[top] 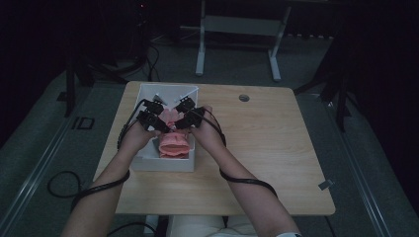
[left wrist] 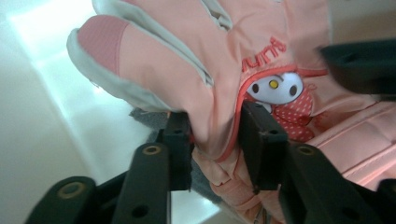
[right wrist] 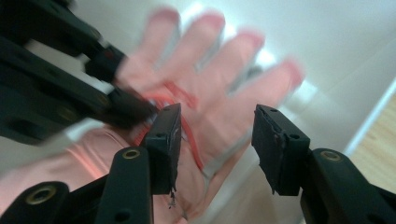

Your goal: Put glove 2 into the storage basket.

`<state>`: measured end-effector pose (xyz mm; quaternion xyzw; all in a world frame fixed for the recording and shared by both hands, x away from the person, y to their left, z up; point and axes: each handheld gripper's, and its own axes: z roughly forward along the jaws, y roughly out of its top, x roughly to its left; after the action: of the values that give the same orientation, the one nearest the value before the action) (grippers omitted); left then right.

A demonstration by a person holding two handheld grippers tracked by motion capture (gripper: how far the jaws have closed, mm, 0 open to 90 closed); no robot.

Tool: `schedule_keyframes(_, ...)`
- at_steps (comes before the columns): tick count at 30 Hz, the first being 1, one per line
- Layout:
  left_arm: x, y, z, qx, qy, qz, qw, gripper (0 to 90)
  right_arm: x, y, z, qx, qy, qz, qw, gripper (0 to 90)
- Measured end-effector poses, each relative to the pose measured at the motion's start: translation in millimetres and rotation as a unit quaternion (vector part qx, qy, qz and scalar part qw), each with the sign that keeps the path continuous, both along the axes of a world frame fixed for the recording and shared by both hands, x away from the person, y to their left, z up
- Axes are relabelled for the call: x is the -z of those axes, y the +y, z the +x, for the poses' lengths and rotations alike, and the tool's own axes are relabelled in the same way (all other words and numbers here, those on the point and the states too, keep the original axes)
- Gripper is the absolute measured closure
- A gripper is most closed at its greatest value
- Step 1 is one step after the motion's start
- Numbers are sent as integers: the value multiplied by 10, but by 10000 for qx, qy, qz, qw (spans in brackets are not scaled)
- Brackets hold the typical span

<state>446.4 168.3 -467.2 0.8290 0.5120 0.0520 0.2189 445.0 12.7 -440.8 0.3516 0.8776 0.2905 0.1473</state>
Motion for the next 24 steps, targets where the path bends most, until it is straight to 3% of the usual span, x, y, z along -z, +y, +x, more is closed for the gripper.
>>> schedule_keyframes(4, 38, -63, 14, 25, -67, 420, 9991, 604, -123, -34, -33, -95, -36, 166, 9998, 502)
schedule_keyframes(11, 6, -54, 26, -42, -94, 173, 9998, 562, -198, -157, -101, -179, -31, 408, 9990, 493)
schedule_keyframes(13, 5, -64, 34, -61, -12, -99, 9999, 569, -207, -197, -106, -160, -38, 451, 9988, 493)
schedule_keyframes(14, 11, -66, 44, -22, 100, -351, 9993, 583, -210, -211, -107, -159, -38, 457, 9988, 492)
schedule_keyframes(15, 10, -83, 44, 11, 108, -380, 9992, 583, -212, -227, -109, -150, -52, 449, 9989, 491)
schedule_keyframes(16, 10, -83, 44, 11, 108, -380, 9992, 583, -212, -227, -109, -150, -52, 449, 9989, 491)
schedule_keyframes(17, 8, -124, 38, 14, 55, -207, 9998, 581, -208, -252, -108, -142, -46, 462, 9988, 490)
schedule_keyframes(24, -88, -103, 20, -11, -123, 22, 9999, 522, -207, -305, -123, -128, -66, 491, 9987, 486)
